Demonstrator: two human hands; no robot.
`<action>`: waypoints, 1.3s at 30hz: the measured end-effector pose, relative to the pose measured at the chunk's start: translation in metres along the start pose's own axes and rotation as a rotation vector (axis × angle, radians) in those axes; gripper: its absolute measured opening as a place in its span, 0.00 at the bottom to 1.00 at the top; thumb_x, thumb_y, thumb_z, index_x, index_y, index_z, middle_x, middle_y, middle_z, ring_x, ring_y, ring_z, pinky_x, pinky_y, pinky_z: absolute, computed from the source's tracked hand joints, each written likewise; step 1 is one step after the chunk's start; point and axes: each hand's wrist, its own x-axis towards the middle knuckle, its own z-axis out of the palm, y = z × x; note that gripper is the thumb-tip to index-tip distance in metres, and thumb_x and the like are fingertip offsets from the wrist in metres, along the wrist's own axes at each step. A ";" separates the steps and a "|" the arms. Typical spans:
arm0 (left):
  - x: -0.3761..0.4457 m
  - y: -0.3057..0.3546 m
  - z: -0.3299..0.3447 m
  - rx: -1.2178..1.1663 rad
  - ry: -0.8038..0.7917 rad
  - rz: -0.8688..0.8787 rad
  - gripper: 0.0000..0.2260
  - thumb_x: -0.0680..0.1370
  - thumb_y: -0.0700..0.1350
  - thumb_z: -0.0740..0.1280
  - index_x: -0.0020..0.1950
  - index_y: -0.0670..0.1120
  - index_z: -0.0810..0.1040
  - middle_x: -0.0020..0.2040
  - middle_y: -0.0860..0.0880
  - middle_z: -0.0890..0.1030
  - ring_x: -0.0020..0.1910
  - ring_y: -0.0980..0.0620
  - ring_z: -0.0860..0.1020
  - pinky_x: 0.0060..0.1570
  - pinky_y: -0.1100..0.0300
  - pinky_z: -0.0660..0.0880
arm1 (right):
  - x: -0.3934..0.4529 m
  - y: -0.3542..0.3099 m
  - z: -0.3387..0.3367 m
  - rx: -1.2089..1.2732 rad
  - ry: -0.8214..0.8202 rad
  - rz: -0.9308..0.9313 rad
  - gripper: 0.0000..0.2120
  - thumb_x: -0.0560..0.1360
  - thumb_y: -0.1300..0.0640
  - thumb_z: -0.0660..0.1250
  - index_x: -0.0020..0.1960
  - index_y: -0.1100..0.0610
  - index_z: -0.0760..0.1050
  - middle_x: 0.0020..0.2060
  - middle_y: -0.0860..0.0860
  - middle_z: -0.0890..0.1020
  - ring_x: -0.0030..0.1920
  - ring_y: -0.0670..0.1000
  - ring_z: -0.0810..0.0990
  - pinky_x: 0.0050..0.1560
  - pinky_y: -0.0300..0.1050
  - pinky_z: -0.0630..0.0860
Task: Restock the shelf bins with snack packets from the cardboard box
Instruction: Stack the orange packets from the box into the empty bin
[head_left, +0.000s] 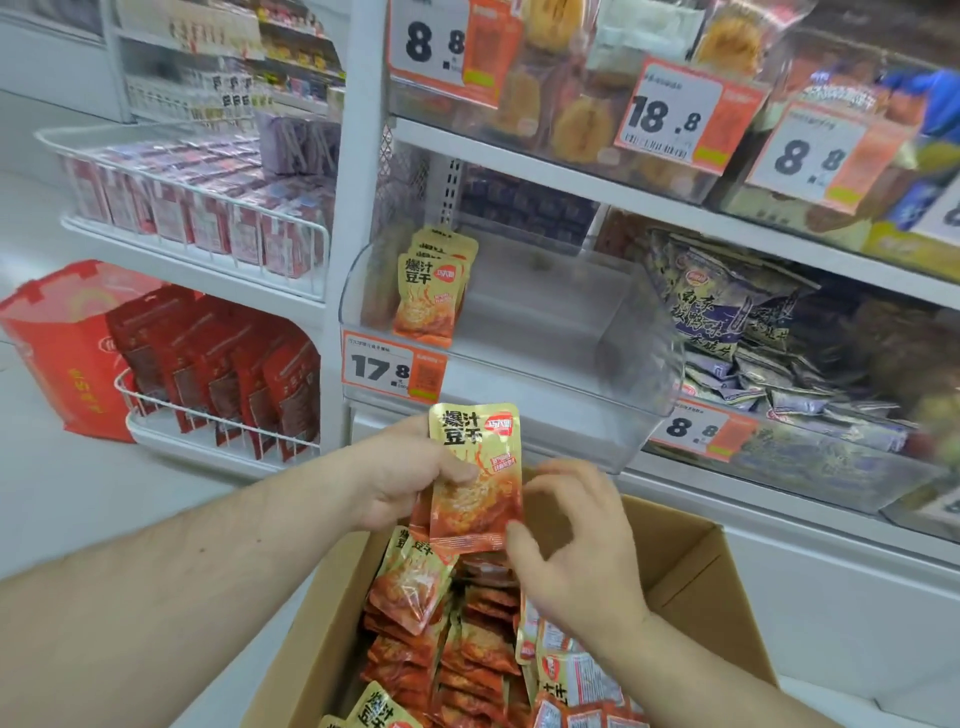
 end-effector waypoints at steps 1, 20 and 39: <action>-0.002 0.003 -0.002 0.006 0.001 0.032 0.18 0.78 0.28 0.63 0.63 0.44 0.76 0.53 0.41 0.85 0.55 0.41 0.83 0.57 0.44 0.78 | 0.013 0.002 -0.005 0.014 -0.032 0.204 0.13 0.69 0.49 0.73 0.51 0.49 0.76 0.50 0.42 0.78 0.51 0.44 0.76 0.53 0.36 0.70; -0.005 0.045 -0.031 0.656 0.562 0.711 0.28 0.75 0.65 0.59 0.69 0.51 0.71 0.61 0.54 0.75 0.62 0.53 0.71 0.66 0.54 0.68 | 0.169 -0.039 -0.037 0.518 -0.377 0.692 0.02 0.76 0.62 0.71 0.45 0.59 0.79 0.29 0.51 0.78 0.24 0.45 0.65 0.24 0.37 0.60; 0.022 0.024 -0.035 1.267 0.642 0.616 0.28 0.75 0.46 0.64 0.74 0.54 0.61 0.74 0.56 0.61 0.79 0.50 0.43 0.71 0.43 0.27 | 0.260 0.002 0.134 0.145 -0.303 0.681 0.13 0.72 0.55 0.75 0.54 0.58 0.79 0.47 0.53 0.83 0.48 0.54 0.83 0.41 0.43 0.77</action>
